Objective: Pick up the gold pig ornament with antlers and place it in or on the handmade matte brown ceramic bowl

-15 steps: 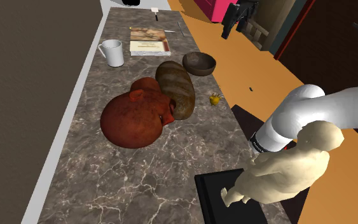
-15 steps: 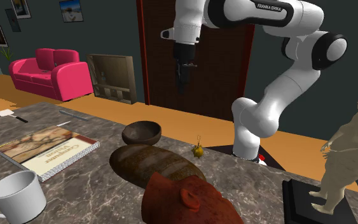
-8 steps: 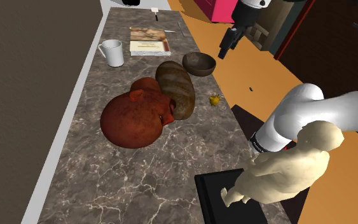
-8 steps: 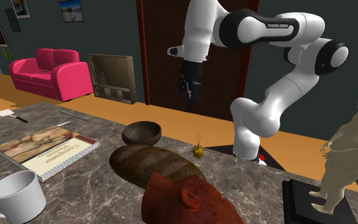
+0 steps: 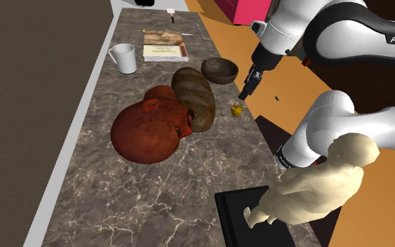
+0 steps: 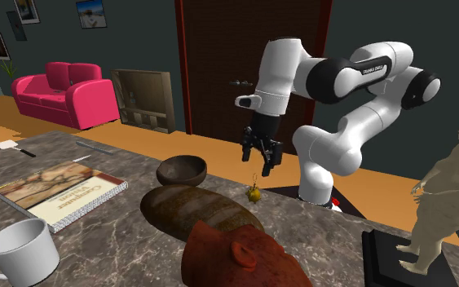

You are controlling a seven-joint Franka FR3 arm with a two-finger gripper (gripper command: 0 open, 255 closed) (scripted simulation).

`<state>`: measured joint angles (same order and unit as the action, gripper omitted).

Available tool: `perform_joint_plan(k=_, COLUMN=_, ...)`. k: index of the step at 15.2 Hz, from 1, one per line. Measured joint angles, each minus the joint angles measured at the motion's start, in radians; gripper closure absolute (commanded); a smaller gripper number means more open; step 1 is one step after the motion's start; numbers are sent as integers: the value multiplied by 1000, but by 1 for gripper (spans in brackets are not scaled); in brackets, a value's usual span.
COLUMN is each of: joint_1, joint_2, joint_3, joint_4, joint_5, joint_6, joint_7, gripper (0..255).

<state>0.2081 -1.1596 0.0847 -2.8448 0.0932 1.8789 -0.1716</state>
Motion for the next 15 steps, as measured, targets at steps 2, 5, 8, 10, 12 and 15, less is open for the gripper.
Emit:
perform_joint_plan(k=2, joint_1=16, joint_2=-15, joint_3=4, joint_4=-48, joint_5=8, joint_6=37, joint_7=-11, gripper=0)
perform_joint_plan(k=5, joint_1=22, joint_2=-11, joint_3=8, joint_4=-86, joint_5=13, joint_6=80, joint_7=-15, gripper=0)
perform_joint_plan(k=8, joint_1=24, joint_2=8, joint_3=12, joint_4=-117, joint_5=17, joint_6=131, joint_7=-17, gripper=0)
perform_joint_plan(k=10, joint_1=25, joint_2=11, joint_3=13, joint_4=-124, joint_5=19, joint_6=140, joint_7=-17, gripper=0)
perform_joint_plan(k=12, joint_1=25, joint_2=13, joint_3=13, joint_4=-125, joint_5=19, joint_6=143, joint_7=-17, gripper=0)
perform_joint_plan(k=15, joint_1=25, joint_2=13, joint_3=13, joint_4=-125, joint_5=19, joint_6=144, joint_7=-17, gripper=255)
